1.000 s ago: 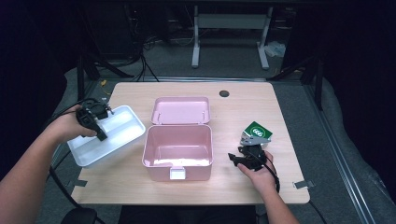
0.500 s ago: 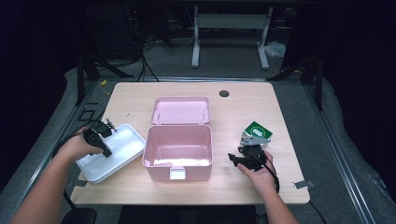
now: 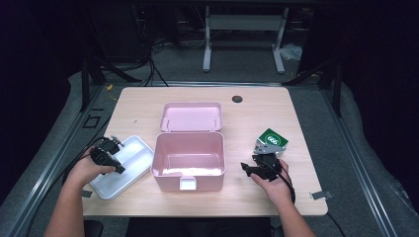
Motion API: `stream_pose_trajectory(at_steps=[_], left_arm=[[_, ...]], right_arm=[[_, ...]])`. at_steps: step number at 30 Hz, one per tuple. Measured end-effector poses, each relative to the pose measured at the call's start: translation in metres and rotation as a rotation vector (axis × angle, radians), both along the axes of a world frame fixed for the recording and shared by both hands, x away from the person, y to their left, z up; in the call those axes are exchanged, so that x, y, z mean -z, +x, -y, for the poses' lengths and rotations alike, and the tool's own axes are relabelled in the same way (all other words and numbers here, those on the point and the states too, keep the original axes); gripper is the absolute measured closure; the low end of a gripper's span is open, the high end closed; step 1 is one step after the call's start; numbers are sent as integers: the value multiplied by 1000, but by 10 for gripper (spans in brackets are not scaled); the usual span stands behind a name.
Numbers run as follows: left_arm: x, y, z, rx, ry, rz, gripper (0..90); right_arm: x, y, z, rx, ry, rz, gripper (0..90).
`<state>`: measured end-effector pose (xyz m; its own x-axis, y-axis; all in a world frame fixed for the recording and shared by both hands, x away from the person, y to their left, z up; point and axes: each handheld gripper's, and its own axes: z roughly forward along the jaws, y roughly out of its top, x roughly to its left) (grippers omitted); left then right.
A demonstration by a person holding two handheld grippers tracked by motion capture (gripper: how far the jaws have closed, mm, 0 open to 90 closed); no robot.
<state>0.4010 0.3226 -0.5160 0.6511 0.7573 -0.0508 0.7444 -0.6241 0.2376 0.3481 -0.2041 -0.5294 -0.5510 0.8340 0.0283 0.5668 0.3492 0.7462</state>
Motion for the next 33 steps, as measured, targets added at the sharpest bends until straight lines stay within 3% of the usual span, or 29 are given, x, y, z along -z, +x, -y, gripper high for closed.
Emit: stream_pose_trajectory(at_steps=[5,11,13,18,20,24,29,31,33], left_arm=[[-6,-4,-6,-23,-41,54,497],[-7,-11,-1,0,-50,47,441],[-7,-12,1,7,-50,44,439],[-7,-15,2,13,-53,24,431],[-8,-15,1,11,-53,22,431],[-11,-16,1,13,-78,28,429],[-16,-18,-3,17,-103,35,421],[-17,-19,-6,0,-110,40,420],[-19,-19,-10,-10,-117,43,420]], right_arm=[[-13,4,-1,-27,-44,6,366],[-31,16,2,-39,-70,-3,366],[-38,22,3,-61,-87,-26,349],[-57,39,7,-92,-189,-36,305],[-61,49,11,-108,-214,-65,289],[-69,69,21,-104,-240,-182,195],[-74,93,34,-88,-335,-270,122],[-74,101,38,-86,-379,-309,27],[-73,108,40,-93,-417,-362,0]])
